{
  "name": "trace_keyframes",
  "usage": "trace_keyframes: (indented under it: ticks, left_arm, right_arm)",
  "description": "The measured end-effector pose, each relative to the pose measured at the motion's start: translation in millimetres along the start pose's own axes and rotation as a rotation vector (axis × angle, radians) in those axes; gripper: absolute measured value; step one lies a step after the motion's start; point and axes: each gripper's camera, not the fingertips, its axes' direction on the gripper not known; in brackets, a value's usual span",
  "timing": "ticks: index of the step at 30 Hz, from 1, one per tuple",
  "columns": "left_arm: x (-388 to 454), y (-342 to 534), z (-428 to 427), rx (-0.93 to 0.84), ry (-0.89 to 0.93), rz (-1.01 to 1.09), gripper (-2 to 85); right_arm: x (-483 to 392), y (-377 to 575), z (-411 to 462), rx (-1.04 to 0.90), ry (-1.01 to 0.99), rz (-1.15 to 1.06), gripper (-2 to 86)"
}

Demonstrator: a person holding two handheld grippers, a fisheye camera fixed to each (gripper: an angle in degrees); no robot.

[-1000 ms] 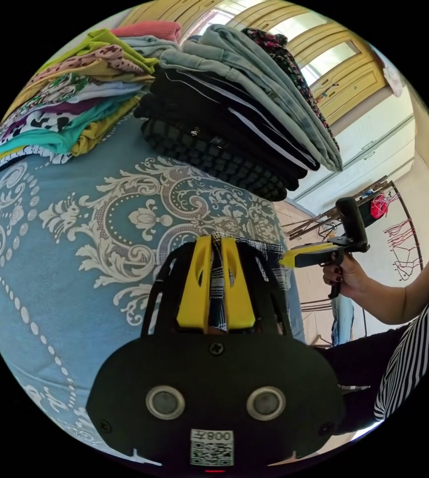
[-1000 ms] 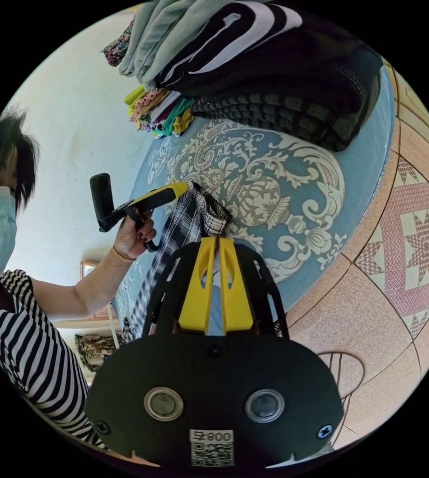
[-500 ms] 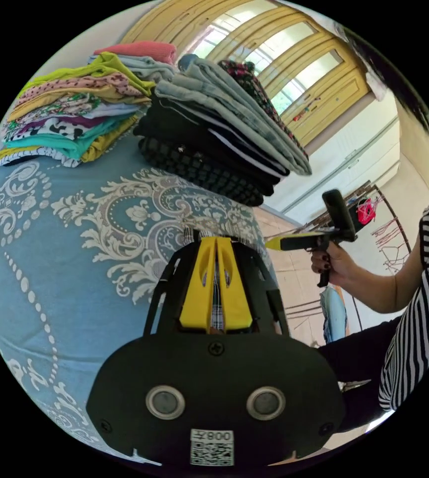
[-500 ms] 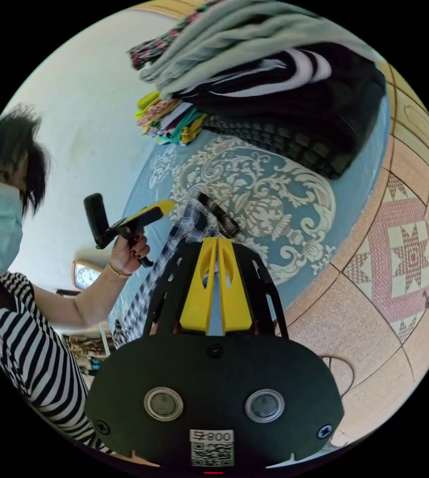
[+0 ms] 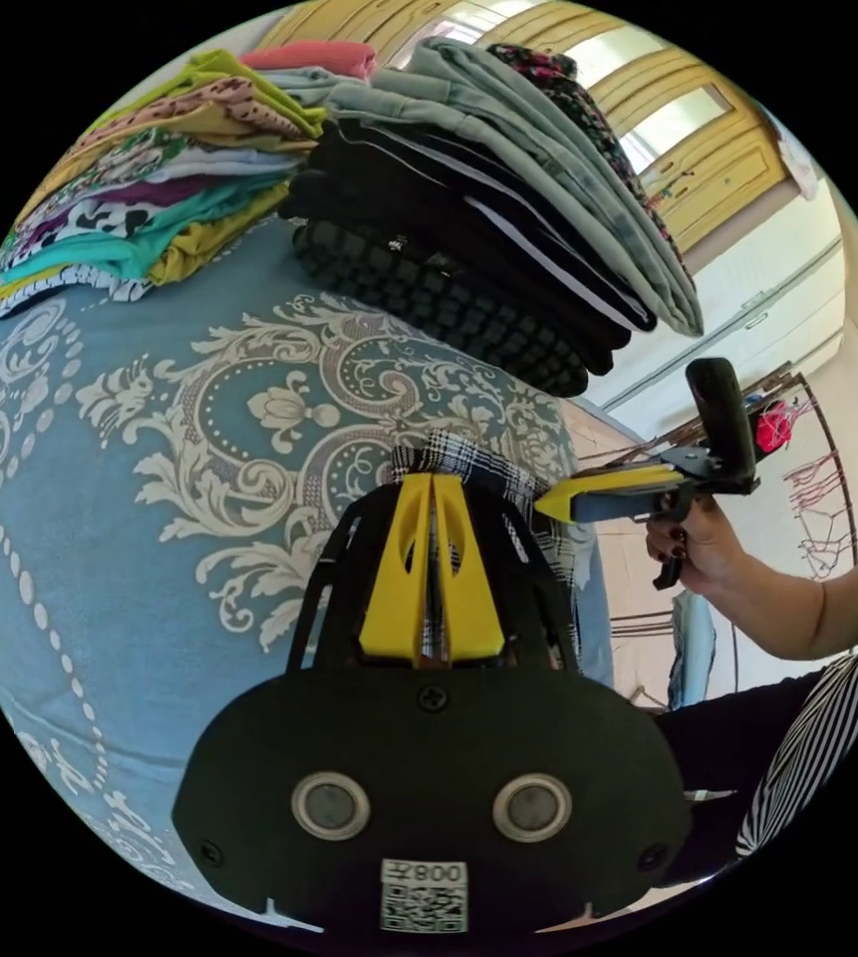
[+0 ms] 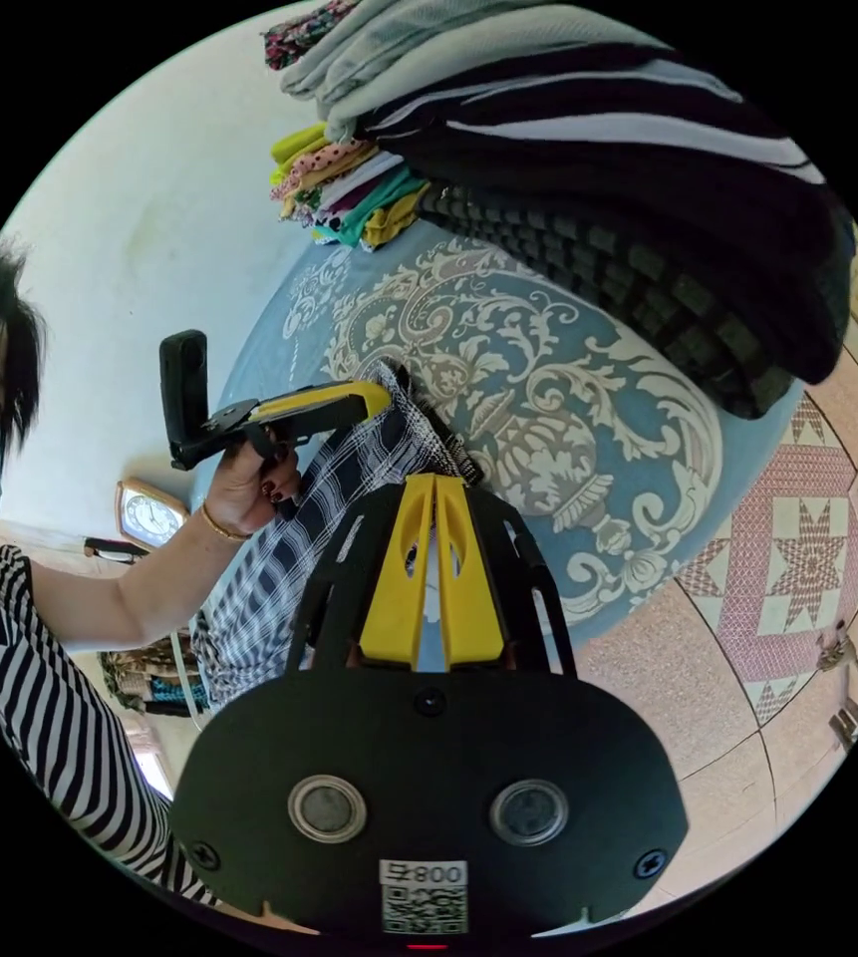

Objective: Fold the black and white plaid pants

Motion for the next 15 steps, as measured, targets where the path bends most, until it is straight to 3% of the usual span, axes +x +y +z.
trace_keyframes:
  ticks: [4,9,15]
  left_arm:
    - [6.3,19.8,-22.8,0.048,0.032,-0.051,0.1]
    - [19.0,72.7,-72.3,0.239,0.031,-0.182,0.3]
    - [52.0,206.4,-135.2,0.347,0.043,-0.423,0.5]
  right_arm:
    - [-1.3,-4.9,16.2,-0.003,0.028,0.0,0.0]
    - [6.4,-10.8,37.7,0.018,0.004,0.045,0.0]
    - [-13.5,-24.1,61.2,0.025,0.064,-0.003,0.1]
